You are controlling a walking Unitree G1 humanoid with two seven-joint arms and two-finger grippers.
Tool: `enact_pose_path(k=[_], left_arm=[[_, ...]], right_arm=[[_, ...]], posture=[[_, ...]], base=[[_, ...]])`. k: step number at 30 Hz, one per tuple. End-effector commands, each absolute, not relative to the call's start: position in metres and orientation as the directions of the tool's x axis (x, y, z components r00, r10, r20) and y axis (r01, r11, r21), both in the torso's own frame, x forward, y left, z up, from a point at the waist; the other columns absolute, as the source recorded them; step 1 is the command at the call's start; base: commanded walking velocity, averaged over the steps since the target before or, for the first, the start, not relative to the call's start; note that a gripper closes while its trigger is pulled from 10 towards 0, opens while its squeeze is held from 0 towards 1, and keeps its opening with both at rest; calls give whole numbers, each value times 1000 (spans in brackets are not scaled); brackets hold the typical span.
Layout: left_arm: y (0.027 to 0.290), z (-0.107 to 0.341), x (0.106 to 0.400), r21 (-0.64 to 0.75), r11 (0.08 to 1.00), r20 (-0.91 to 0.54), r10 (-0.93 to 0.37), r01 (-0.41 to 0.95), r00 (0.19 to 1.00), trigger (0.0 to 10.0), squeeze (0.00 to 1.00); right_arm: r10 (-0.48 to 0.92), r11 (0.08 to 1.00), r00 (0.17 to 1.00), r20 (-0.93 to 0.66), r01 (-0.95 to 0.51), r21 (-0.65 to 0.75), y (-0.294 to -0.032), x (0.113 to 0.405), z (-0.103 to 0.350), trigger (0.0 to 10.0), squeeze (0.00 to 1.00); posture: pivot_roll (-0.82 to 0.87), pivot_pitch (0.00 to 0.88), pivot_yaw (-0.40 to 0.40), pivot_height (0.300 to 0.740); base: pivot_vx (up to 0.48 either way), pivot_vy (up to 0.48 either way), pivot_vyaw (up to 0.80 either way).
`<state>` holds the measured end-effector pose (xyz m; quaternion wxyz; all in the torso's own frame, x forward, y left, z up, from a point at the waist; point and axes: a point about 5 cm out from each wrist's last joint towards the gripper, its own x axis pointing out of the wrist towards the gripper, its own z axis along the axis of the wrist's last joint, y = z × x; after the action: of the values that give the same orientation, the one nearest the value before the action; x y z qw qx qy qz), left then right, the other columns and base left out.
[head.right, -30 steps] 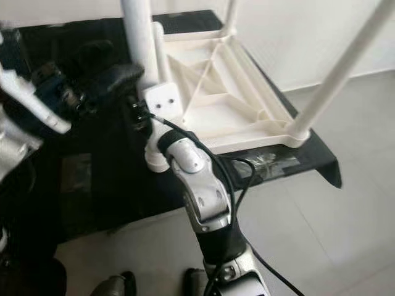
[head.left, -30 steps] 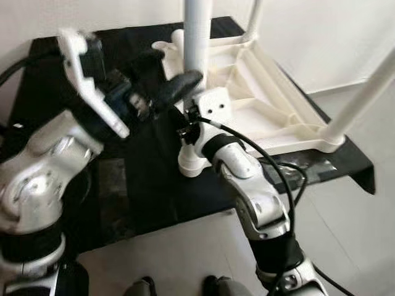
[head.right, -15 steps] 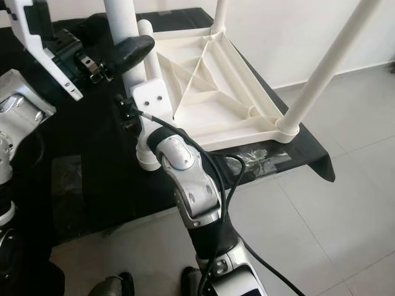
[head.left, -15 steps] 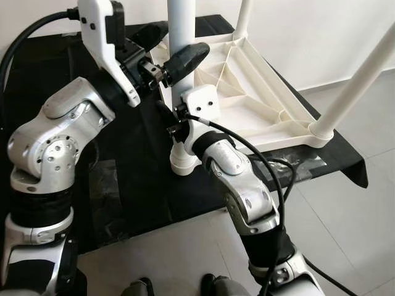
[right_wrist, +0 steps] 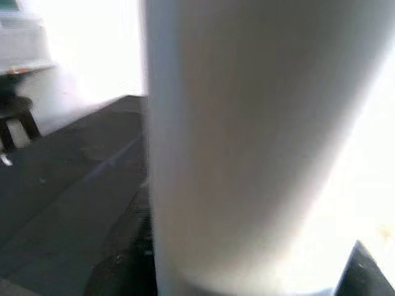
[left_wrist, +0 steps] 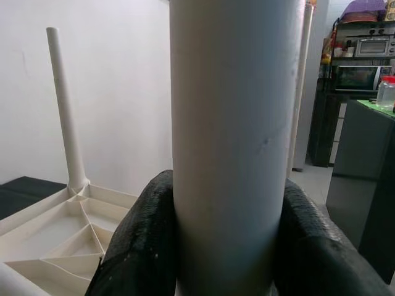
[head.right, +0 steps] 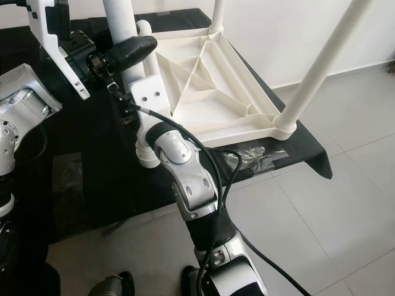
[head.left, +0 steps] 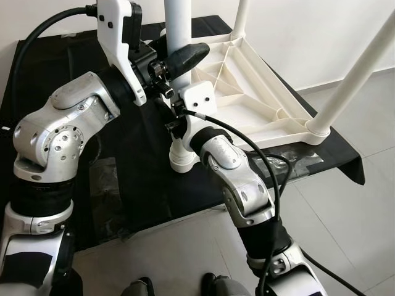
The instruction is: Building children table
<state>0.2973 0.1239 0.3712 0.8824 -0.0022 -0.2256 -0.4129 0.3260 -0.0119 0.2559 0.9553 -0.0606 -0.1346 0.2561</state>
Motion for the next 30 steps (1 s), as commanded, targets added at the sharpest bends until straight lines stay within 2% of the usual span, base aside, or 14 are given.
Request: enact_pose_path(k=[1,9,10,11,12,14,15,16,17,18,19,22,25,30], left_arm=[[121,373,293,218,617,379,-767,756,517,0,0],[122,373,295,231,609,360,-778,759,515,0,0],[123,373,295,232,607,357,-780,760,515,0,0],[123,373,295,232,607,357,-780,760,515,0,0],[125,373,296,232,606,353,-782,761,514,0,0],[125,373,296,232,606,353,-782,761,514,0,0],[126,373,297,234,602,348,-785,763,512,0,0],[126,373,297,234,602,348,-785,763,512,0,0],[126,372,297,237,598,344,-789,765,510,0,0],[126,373,296,239,594,341,-792,768,506,0,0],[125,373,296,241,590,339,-795,770,503,0,0],[125,373,295,241,587,338,-797,773,500,0,0],[124,372,293,242,578,333,-804,779,493,0,0],[123,372,292,244,574,331,-807,781,490,0,0]], right_arm=[[471,875,871,136,-444,-192,-16,335,235,10000,996],[511,858,836,199,-482,-177,-22,341,252,10000,1000],[587,809,777,227,-555,-194,-24,342,263,10000,1000],[587,809,777,227,-555,-194,-24,342,263,10000,1000],[712,702,661,237,-668,-246,-28,342,275,10000,1000],[712,702,661,237,-668,-246,-28,342,275,10000,1000],[851,526,489,194,-784,-332,-37,339,284,10000,820],[851,526,489,194,-784,-332,-37,339,284,10000,820],[933,357,339,117,-842,-404,-48,338,291,10000,0],[972,232,228,62,-872,-430,-57,338,298,10000,0],[983,176,177,38,-885,-430,-63,339,303,10000,0],[990,141,141,31,-893,-427,-66,342,308,10000,0],[998,66,68,10,-907,-415,-71,349,317,10000,0],[999,32,33,5,-914,-405,-73,350,319,10000,0]], posture=[[-79,208,-48,740],[-77,207,-43,740],[-76,207,-43,740],[-76,207,-43,740],[-75,208,-42,740],[-75,208,-42,740],[-74,208,-41,740],[-74,208,-41,740],[-69,212,-41,740],[-64,212,-39,740],[-64,212,-39,740],[-57,211,-36,740],[-49,213,-34,740],[-42,216,-31,740]], base=[[0,0,0],[0,0,0],[0,0,0],[0,0,0],[0,0,0],[0,0,0],[0,0,0],[0,0,0],[0,0,0],[0,0,0],[0,0,0],[0,0,0],[0,0,0],[0,0,0]])
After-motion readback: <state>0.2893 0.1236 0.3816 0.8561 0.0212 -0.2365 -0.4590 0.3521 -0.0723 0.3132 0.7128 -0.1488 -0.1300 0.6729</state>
